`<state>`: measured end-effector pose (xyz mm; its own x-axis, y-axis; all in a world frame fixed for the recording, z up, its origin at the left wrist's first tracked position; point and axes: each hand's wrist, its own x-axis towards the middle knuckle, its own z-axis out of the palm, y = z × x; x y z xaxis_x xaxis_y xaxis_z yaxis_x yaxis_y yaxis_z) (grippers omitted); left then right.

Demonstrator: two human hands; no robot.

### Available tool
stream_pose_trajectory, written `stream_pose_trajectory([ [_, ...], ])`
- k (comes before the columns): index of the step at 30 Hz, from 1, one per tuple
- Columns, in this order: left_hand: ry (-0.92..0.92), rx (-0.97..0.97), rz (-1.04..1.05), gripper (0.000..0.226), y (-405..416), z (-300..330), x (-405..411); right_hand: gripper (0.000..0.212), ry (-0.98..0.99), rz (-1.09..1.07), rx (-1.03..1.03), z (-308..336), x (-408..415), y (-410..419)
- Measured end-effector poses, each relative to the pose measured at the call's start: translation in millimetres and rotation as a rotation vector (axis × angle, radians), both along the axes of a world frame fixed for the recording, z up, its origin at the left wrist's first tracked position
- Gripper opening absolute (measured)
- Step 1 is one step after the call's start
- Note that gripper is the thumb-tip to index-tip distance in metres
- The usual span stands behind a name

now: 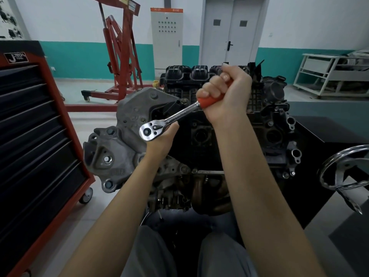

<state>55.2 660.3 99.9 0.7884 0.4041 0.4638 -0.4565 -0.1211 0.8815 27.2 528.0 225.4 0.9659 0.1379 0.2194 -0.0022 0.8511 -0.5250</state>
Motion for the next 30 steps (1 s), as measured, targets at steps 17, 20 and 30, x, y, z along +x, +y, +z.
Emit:
stream_pose_trajectory([
  [17,-0.037,-0.056,-0.005,0.036,-0.6,-1.3,0.4,0.041,-0.061,-0.041,0.015,-13.0,-8.6,-8.5],
  [20,0.000,0.016,-0.056,0.043,-1.2,0.8,-2.5,0.039,-0.047,0.032,-0.097,8.0,2.8,-1.7],
  [30,-0.198,0.019,-0.009,0.043,-4.2,4.3,-6.5,0.039,-0.011,-0.228,0.342,-75.5,-67.8,5.4],
])
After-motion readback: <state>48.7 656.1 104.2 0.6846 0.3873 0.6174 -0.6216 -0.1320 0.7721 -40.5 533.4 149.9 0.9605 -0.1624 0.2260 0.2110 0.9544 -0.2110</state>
